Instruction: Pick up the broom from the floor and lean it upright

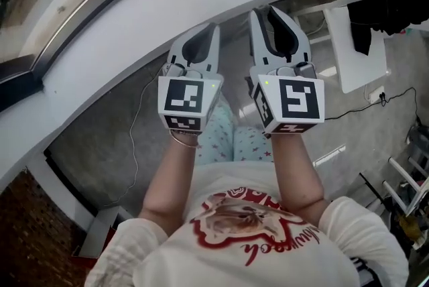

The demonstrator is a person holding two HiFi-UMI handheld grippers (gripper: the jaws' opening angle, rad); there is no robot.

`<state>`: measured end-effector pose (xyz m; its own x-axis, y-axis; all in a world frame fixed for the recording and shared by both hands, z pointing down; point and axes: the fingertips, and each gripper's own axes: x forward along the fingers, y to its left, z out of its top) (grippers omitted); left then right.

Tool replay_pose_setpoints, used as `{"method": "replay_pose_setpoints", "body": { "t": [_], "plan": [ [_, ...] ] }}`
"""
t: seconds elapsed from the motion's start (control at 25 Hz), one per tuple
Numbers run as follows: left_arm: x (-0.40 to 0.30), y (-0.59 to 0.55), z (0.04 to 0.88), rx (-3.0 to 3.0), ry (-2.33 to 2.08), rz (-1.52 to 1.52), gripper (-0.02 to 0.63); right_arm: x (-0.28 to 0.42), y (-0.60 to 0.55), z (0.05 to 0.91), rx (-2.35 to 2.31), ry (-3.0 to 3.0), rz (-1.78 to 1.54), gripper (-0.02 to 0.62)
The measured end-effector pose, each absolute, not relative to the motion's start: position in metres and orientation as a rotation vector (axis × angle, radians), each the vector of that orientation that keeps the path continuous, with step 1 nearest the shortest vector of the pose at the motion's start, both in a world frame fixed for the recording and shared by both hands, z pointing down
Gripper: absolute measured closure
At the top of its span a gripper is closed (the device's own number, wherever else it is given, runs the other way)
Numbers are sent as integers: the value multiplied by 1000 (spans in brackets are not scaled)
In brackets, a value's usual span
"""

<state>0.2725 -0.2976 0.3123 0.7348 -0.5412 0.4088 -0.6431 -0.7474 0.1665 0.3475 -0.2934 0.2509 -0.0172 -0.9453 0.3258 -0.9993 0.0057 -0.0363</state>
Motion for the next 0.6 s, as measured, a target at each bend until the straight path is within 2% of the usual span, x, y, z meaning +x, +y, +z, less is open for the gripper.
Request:
{"method": "replay_pose_setpoints", "body": {
  "t": [0.6],
  "plan": [
    [283,-361,313,2582,-1007,480,589,374,-363,265,1986,-2052,548,497]
  ]
}}
